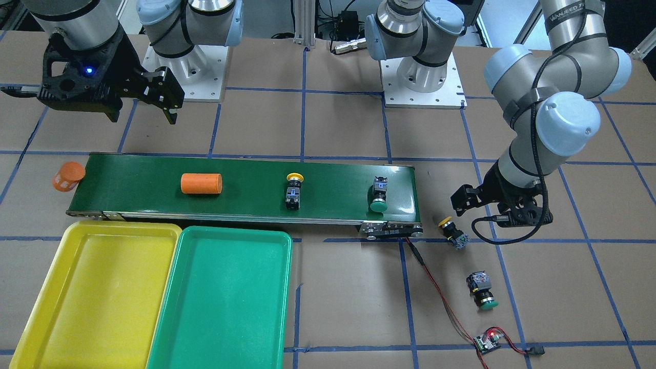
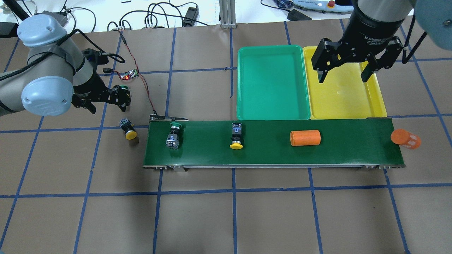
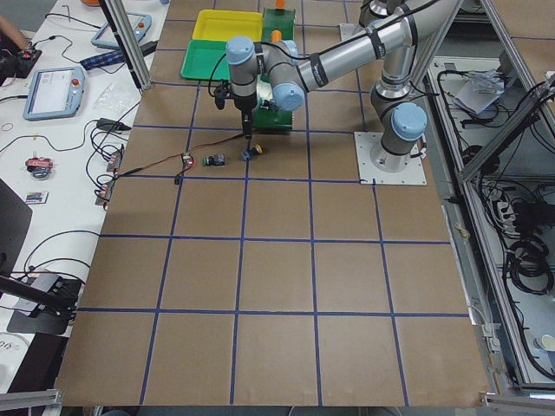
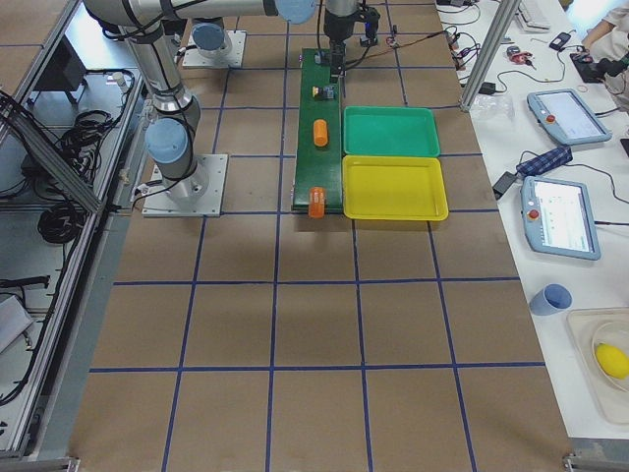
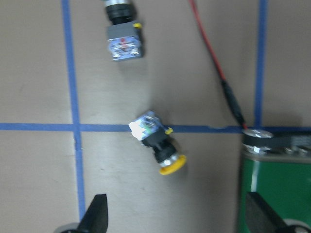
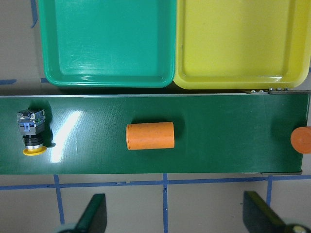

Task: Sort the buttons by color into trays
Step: 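Reach the left gripper to another push button and grasp it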

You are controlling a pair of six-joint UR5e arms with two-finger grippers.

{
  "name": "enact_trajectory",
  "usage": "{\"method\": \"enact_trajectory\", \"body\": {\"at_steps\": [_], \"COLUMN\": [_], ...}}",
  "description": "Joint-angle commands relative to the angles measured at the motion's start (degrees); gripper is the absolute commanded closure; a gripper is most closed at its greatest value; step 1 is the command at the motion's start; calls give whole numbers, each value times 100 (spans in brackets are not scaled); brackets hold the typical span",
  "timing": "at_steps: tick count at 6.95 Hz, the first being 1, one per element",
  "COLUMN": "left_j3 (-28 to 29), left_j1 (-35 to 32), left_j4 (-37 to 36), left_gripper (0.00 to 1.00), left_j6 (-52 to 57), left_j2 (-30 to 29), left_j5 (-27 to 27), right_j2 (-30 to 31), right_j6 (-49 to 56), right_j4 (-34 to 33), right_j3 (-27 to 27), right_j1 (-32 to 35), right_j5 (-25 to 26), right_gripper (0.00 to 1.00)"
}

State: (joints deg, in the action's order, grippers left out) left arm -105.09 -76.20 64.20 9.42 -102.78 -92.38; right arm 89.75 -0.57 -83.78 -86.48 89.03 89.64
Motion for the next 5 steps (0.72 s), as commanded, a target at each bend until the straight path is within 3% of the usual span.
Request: {"method": "enact_trajectory", "body": {"at_steps": [1, 2, 5], "left_j3": [-63, -73, -152], "left_j1": [192, 193, 193], "left_j4": [-509, -844, -943], "left_gripper": [0, 0, 0], "left_j6": [-315, -431, -598], "left_j2": [-513, -733, -1068], "left_j5": [36, 45, 405], "right_j2": [7, -2, -124], "right_j6": [-4, 144, 145], "right_j4": [-7, -7, 272], "right_j3": [0, 0, 0], "right_j1": [-9, -44, -79], "right_j5": [18, 9, -9], "right_gripper": [0, 0, 0]}}
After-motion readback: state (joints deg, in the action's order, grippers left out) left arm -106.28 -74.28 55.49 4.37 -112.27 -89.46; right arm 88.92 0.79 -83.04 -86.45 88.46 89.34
